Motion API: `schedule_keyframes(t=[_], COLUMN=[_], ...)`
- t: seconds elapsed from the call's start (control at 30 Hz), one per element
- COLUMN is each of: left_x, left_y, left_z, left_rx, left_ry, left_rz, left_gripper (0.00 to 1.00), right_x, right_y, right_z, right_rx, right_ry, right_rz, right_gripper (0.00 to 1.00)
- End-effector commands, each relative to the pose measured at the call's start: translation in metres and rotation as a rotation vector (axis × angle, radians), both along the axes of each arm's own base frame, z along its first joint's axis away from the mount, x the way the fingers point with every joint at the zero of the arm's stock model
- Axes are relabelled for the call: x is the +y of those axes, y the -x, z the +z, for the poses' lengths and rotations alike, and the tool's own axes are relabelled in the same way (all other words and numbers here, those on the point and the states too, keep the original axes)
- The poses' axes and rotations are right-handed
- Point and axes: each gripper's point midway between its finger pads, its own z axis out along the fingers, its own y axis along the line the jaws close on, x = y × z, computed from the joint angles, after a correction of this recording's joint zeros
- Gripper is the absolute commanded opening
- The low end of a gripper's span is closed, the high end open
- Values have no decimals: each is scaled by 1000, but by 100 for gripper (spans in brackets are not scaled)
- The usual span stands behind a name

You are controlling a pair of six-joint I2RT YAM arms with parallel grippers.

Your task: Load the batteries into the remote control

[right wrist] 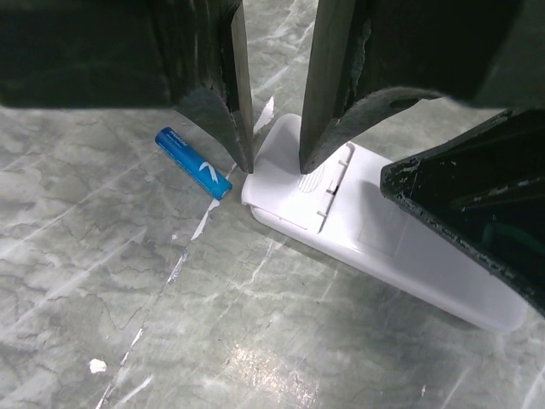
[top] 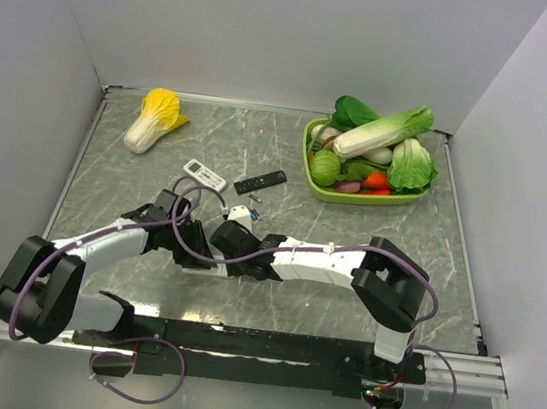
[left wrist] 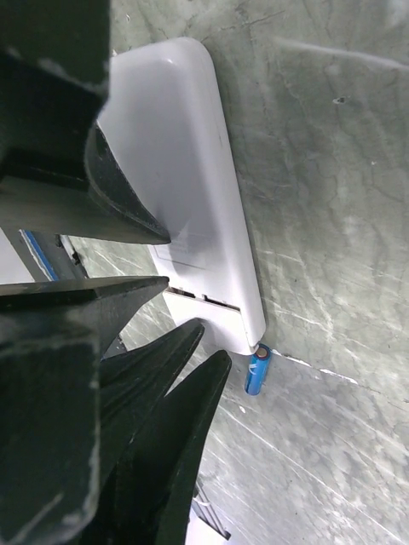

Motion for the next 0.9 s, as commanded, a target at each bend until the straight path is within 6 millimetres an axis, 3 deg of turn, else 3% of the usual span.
schedule_keyframes(t=[0.0,0.23,0.57,0.87], left_x=[11,9,6,5], left_y=[10,13,15,15], left_z=[-20,-21,-21,-20], left_rx=[40,50,54,53], left_ry=[-67,-49,-38,-31], left_rz=[9,3,-7,-5], left_gripper=[30,30,29,29], right_x=[-4,21,37,24], right_y=[-1,8,16,23], right_z=[-2,0,-4,-23], right_rx=[-25,-9,-13,6], right_ry=[58,-20,-12,18], right_rz=[30,83,119,76], right_gripper=[35,35,35,34])
